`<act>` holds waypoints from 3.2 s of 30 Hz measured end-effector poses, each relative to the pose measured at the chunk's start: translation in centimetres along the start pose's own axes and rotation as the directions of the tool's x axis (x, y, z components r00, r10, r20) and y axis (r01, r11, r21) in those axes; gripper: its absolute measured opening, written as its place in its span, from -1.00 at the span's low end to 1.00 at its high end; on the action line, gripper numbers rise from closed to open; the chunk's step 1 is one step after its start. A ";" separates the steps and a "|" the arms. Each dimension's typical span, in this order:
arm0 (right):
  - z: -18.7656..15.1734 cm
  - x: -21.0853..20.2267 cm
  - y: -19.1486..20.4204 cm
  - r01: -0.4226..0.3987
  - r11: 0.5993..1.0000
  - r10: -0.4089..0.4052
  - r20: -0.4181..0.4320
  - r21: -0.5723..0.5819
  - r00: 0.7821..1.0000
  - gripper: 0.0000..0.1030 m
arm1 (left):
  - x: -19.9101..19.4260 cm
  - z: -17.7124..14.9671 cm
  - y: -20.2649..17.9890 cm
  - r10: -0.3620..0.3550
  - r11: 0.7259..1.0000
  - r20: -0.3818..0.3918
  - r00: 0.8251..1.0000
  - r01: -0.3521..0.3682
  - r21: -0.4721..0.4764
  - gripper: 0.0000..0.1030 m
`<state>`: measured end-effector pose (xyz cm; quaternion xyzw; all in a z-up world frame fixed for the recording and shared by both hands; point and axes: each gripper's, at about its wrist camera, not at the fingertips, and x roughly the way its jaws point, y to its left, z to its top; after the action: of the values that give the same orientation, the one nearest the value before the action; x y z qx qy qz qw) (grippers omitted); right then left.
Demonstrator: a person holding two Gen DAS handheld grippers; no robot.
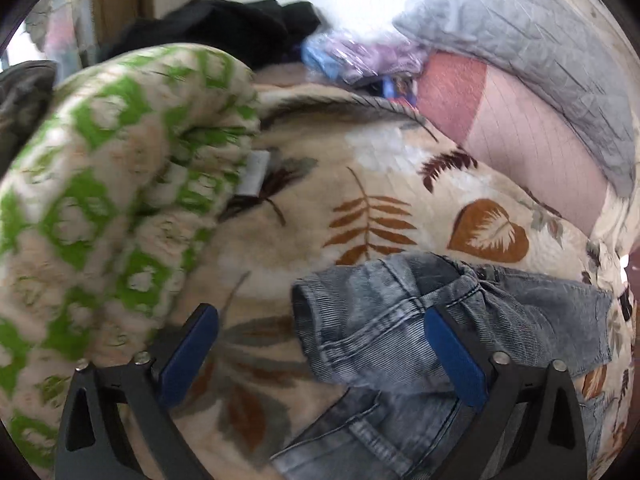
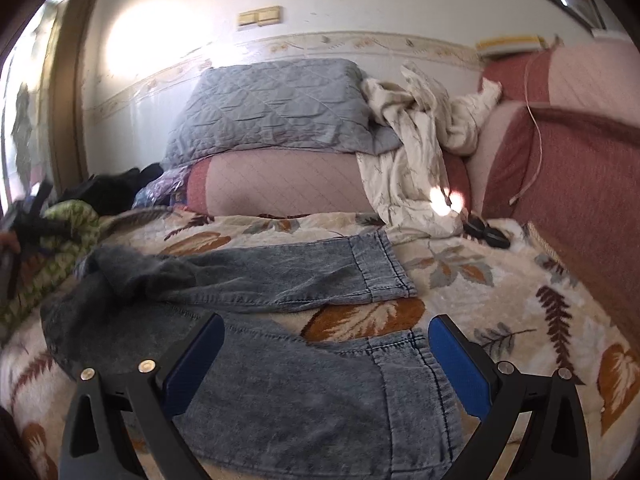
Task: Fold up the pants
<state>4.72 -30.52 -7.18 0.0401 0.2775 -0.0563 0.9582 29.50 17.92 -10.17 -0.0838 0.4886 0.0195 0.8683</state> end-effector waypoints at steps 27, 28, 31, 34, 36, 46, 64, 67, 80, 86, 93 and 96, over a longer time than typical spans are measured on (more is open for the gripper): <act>10.7 32.1 -11.1 -0.014 0.946 0.144 -0.380 0.325 0.914 0.74 | 2.5 1.4 -4.3 -0.199 0.962 -0.011 0.980 0.197 0.187 -0.99; 10.7 32.5 -10.5 -0.004 0.953 0.129 -0.393 0.302 0.910 0.68 | 2.3 1.3 -4.6 -0.196 0.960 -0.008 0.980 0.194 0.200 -1.00; 10.3 34.3 -9.4 0.033 0.973 0.083 -0.477 0.228 0.875 0.11 | 1.8 1.2 -5.1 -0.190 0.958 0.001 0.982 0.185 0.217 -1.00; 9.9 34.5 -8.8 0.040 0.981 0.062 -0.508 0.188 0.859 -0.27 | 1.5 1.1 -5.3 -0.182 0.960 0.003 0.983 0.177 0.218 -1.00; 10.1 33.6 -8.8 0.030 0.980 0.069 -0.480 0.196 0.874 -0.51 | 1.2 0.9 -5.5 -0.173 0.959 0.010 0.985 0.166 0.227 -1.00; 11.8 27.2 -8.8 -0.005 0.984 0.069 -0.355 0.179 0.932 -0.79 | -4.1 0.7 -6.5 -0.201 0.949 0.100 0.975 0.169 0.265 -1.00; 11.5 12.2 -12.2 -0.055 0.950 0.103 -0.141 0.309 0.985 -0.96 | -5.7 -3.9 -2.7 -0.157 0.972 0.042 0.987 0.147 0.182 -1.00; 11.4 10.3 -12.3 -0.021 0.971 0.057 -0.144 0.237 0.988 -0.96 | -4.9 -6.4 -0.8 -0.153 0.978 -0.004 0.988 0.152 0.140 -0.98; 4.1 11.4 -7.7 -0.085 0.962 0.142 -0.211 0.258 0.967 -0.95 | -4.3 -10.5 3.6 -0.216 0.971 -0.071 0.974 0.207 -0.119 0.20; 3.6 10.6 -5.3 -0.097 0.984 0.122 -0.172 0.148 0.978 -0.95 | -4.6 -12.3 3.6 -0.228 0.962 -0.115 0.967 0.206 -0.178 0.27; 4.2 8.9 -5.7 -0.135 0.975 0.155 -0.106 0.178 0.982 -0.95 | -1.7 -11.1 3.1 -0.302 0.924 -0.162 0.940 0.246 -0.293 0.14; 4.1 8.6 -5.9 -0.135 0.974 0.155 -0.101 0.179 0.983 -0.95 | 0.0 -10.8 3.7 -0.337 0.895 -0.185 0.923 0.252 -0.369 -0.40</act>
<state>13.33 -37.50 -8.55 0.1458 0.3222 -0.0074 0.9353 19.91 19.79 -16.11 -0.3068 0.5623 -0.0400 0.7669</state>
